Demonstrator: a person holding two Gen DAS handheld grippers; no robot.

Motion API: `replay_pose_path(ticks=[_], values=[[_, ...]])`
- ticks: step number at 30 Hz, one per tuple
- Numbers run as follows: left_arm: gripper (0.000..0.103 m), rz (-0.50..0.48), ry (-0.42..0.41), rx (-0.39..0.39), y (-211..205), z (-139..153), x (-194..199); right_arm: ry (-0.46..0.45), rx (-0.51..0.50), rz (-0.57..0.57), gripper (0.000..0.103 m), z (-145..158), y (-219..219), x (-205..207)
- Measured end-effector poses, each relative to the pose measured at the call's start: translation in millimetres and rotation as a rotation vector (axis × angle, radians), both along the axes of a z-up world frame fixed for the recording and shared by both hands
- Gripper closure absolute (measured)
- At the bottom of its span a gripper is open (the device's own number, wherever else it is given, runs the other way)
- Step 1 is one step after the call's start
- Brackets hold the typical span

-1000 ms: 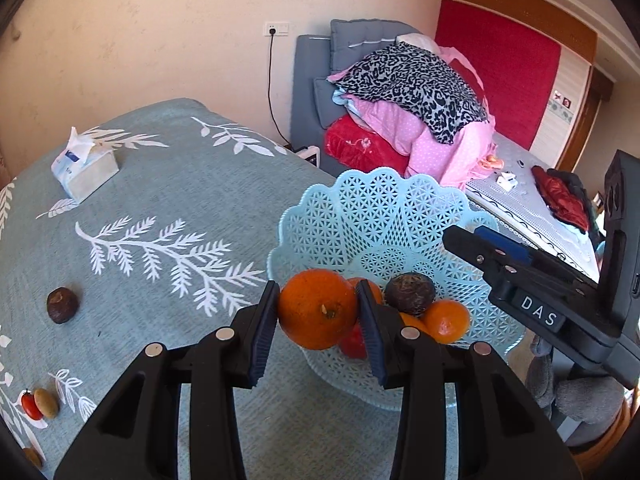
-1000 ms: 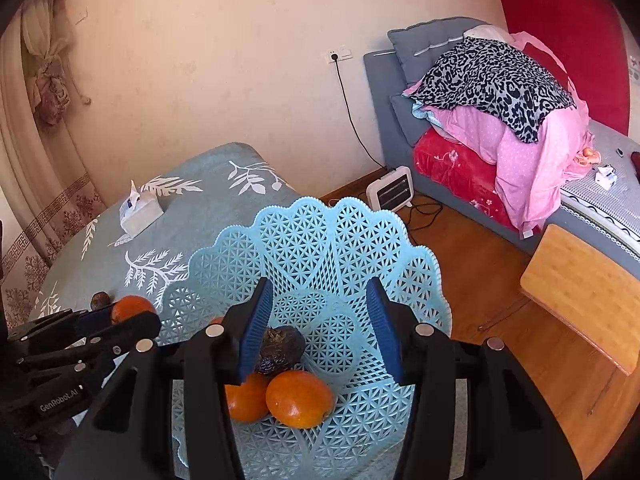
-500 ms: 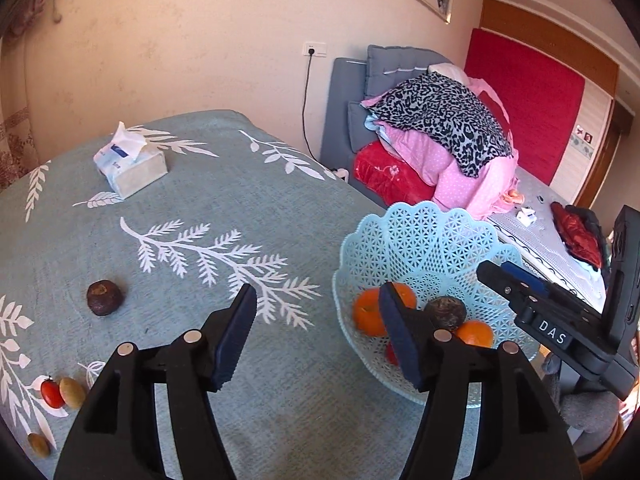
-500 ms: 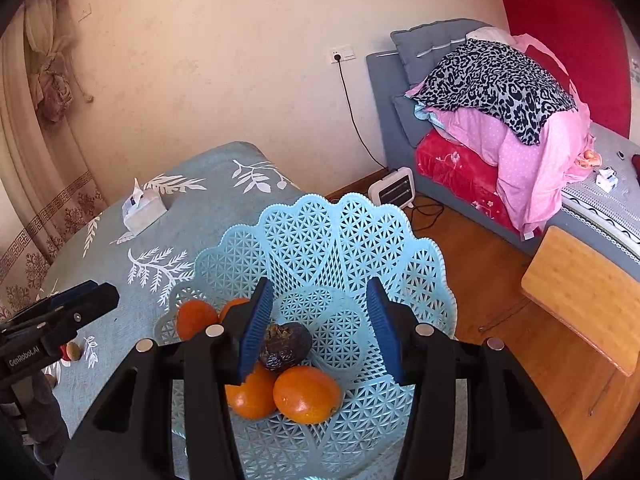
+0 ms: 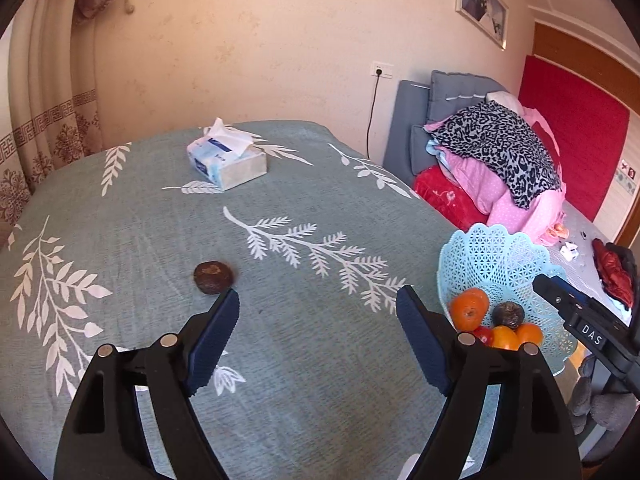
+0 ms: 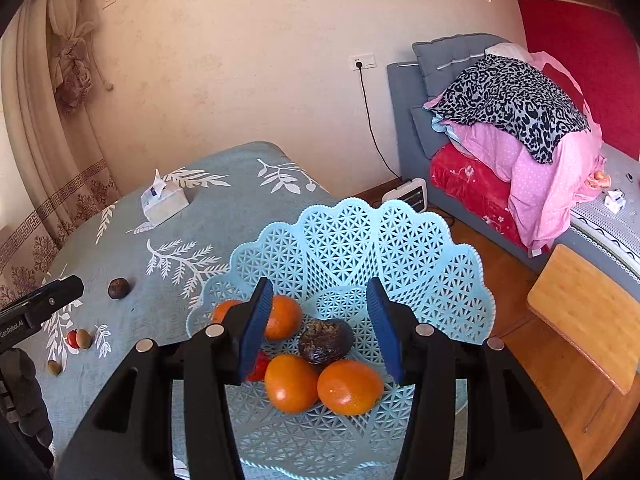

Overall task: Organize fruits
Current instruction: 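Move both grippers back over the bedspread toward the remaining fruit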

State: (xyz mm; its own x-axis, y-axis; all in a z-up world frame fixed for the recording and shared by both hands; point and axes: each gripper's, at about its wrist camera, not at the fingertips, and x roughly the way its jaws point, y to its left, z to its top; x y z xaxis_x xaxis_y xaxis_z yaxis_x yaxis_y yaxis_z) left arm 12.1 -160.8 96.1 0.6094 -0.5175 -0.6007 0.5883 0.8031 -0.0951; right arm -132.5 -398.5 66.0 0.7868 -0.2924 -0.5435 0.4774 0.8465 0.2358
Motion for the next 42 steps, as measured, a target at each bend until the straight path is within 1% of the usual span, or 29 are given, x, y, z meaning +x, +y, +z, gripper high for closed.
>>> replay_pose_path(ticks=[3, 4, 5, 10, 16, 19, 22, 27, 31, 37, 42], values=[[0.019, 0.061, -0.017, -0.003, 23.7, 2.1, 3.6, 0.005, -0.012, 0.033, 0.053, 1.5, 12.1, 6.2], [0.015, 0.086, -0.025, 0.0, 31.3, 2.0, 4.5, 0.008, -0.014, 0.043, 0.053, 1.7, 15.9, 8.7], [0.013, 0.111, -0.036, 0.008, 39.0, 1.6, 5.3, 0.01, -0.018, 0.053, 0.053, 2.5, 19.5, 10.7], [0.013, 0.199, -0.079, 0.075, 74.3, -5.9, 13.7, 0.015, -0.028, 0.106, 0.053, 5.3, 39.1, 20.8], [0.013, 0.29, -0.052, 0.131, 119.1, -23.2, 30.0, 0.034, -0.031, 0.204, 0.052, 4.9, 67.8, 36.7], [0.013, 0.341, -0.031, 0.158, 137.7, -34.0, 39.3, 0.052, -0.015, 0.268, 0.046, 0.7, 82.9, 47.5], [0.013, 0.381, -0.002, 0.151, 155.0, -41.5, 45.3, 0.083, -0.005, 0.35, 0.046, -5.7, 104.6, 62.3], [0.013, 0.421, 0.012, 0.123, 174.9, -43.5, 49.7, 0.136, 0.032, 0.495, 0.046, -15.4, 144.6, 92.9], [0.013, 0.445, 0.021, 0.096, 186.2, -43.0, 52.4, 0.152, 0.017, 0.594, 0.046, -16.0, 178.8, 115.3], [0.013, 0.471, 0.027, 0.071, 195.5, -39.2, 56.3, 0.167, 0.033, 0.722, 0.046, -21.9, 218.8, 144.0], [0.013, 0.497, 0.031, 0.054, 203.1, -36.1, 57.8, 0.205, 0.053, 0.786, 0.046, -32.3, 241.2, 172.6]])
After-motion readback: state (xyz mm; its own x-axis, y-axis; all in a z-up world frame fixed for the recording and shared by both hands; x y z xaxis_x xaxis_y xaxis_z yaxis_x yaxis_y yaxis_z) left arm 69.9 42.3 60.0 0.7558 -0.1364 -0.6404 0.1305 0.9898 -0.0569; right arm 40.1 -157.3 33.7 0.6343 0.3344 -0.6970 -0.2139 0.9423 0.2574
